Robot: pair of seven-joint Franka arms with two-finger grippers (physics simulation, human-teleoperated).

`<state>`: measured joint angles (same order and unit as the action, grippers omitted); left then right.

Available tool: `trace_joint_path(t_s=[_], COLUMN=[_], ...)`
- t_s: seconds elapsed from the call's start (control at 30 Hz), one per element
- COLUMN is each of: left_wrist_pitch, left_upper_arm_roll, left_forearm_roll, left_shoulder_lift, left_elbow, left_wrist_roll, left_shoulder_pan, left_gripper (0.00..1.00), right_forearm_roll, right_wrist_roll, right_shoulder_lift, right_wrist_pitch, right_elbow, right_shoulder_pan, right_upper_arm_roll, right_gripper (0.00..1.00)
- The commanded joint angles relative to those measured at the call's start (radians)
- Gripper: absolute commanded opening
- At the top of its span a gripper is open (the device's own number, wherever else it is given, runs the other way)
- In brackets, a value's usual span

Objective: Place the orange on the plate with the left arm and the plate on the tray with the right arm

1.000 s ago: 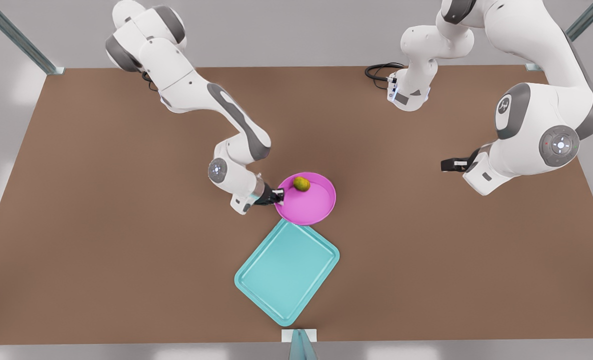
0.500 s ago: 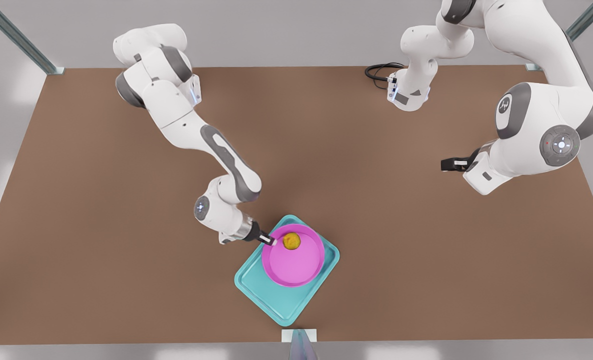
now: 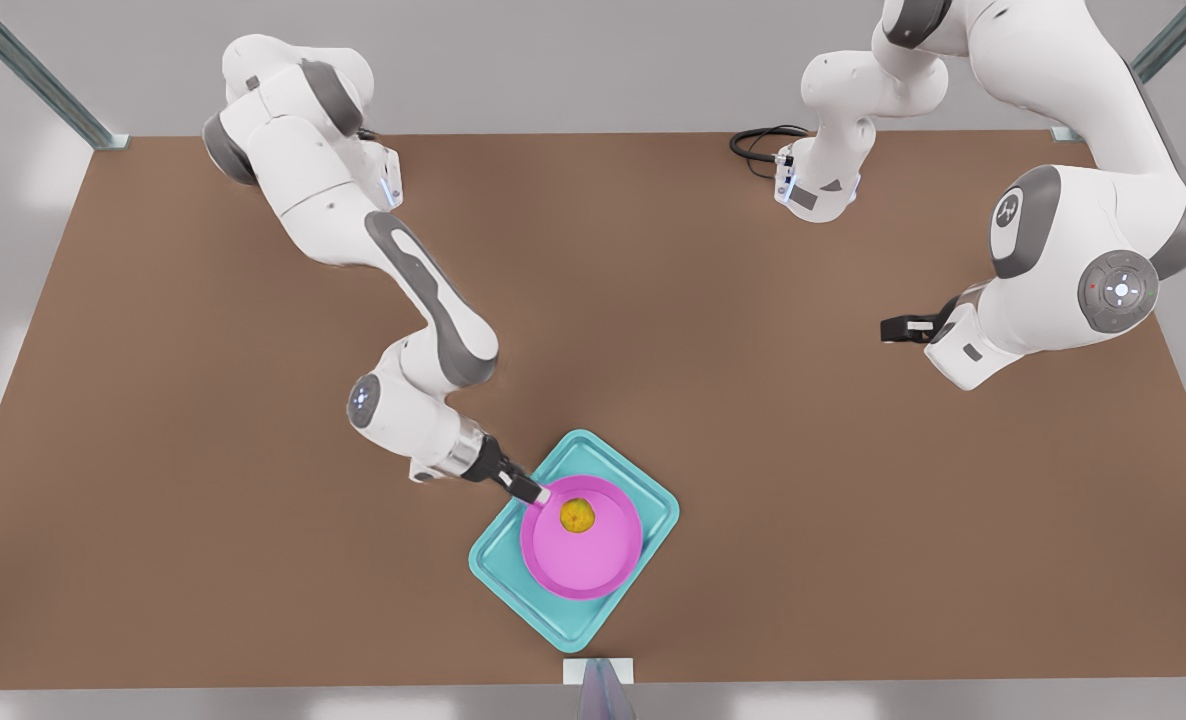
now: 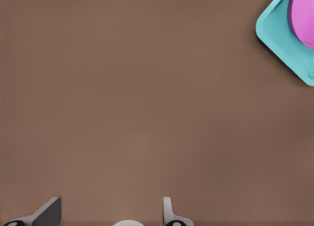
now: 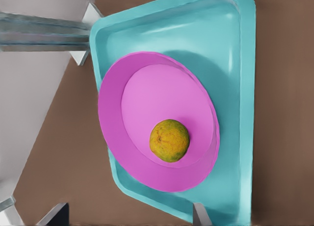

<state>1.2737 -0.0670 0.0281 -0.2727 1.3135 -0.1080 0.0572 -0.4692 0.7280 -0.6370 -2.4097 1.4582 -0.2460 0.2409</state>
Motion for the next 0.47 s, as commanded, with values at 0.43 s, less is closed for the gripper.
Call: trace_joint_path(t_s=[0.43], left_wrist_pitch=[-0.106], left_upper_arm_roll=[-0.002], left_forearm_roll=[0.024], left_shoulder_lift=[-0.079], left_elbow=[-0.115], left_wrist_roll=[0.002], left_shoulder_pan=[-0.003], left_gripper=[1.00], right_forearm_roll=[0.664], right_wrist_roll=[-1.061], right_shoulder_lift=[0.643], right_wrist_pitch=[0.965], right_elbow=[0.123], right_shoulder_pan=[0.179], right_upper_arm_roll=[-0.247], right_gripper=[1.00])
